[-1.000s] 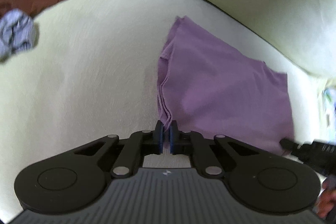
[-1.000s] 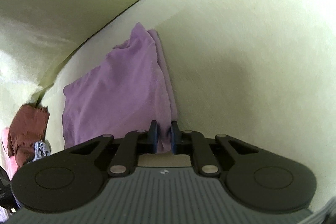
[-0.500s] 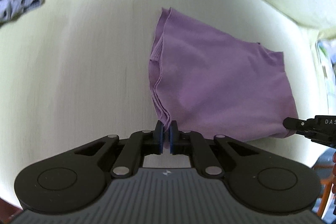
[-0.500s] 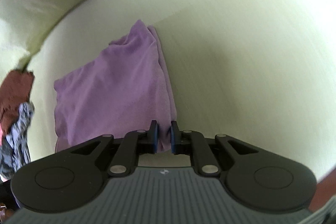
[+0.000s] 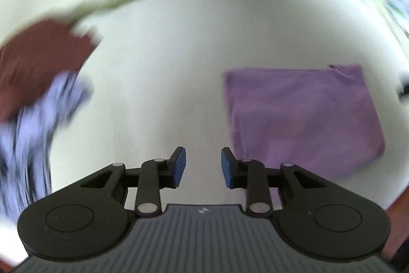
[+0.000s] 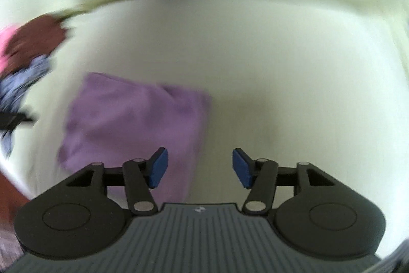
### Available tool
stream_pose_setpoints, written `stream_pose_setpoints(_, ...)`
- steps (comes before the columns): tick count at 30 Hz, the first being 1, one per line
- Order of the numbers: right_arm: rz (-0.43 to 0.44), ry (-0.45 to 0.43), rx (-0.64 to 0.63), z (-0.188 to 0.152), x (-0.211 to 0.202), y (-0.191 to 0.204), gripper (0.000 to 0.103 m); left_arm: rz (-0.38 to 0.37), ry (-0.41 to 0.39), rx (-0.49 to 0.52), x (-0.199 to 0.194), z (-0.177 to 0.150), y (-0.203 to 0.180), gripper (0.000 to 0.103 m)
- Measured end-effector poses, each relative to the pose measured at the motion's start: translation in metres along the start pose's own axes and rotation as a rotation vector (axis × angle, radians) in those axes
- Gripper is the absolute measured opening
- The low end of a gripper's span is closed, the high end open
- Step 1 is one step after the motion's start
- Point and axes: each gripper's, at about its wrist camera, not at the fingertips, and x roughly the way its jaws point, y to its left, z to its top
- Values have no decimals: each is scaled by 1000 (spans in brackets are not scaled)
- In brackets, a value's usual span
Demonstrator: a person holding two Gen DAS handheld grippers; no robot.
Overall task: Fold clothes
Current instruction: 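Open the left tool and move both tools to the shirt ends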
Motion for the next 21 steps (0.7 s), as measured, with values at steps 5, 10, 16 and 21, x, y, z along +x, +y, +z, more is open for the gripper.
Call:
stream_pose_setpoints(5,200,108,-253,59,32,-6,40,10,162,74,48,57,-11,37)
stream_pose_setpoints(10,214,121,-277,87,53,-6,40,49,185,-64,63,73,-8,37)
stream_pose_setpoints(16,222,107,-273,94,62,2,40,3,195,-41,73,75,-5,37)
stream_pose_setpoints(21,223,115,-286,94,65,12,40,0,196,-26,76,77,7,37)
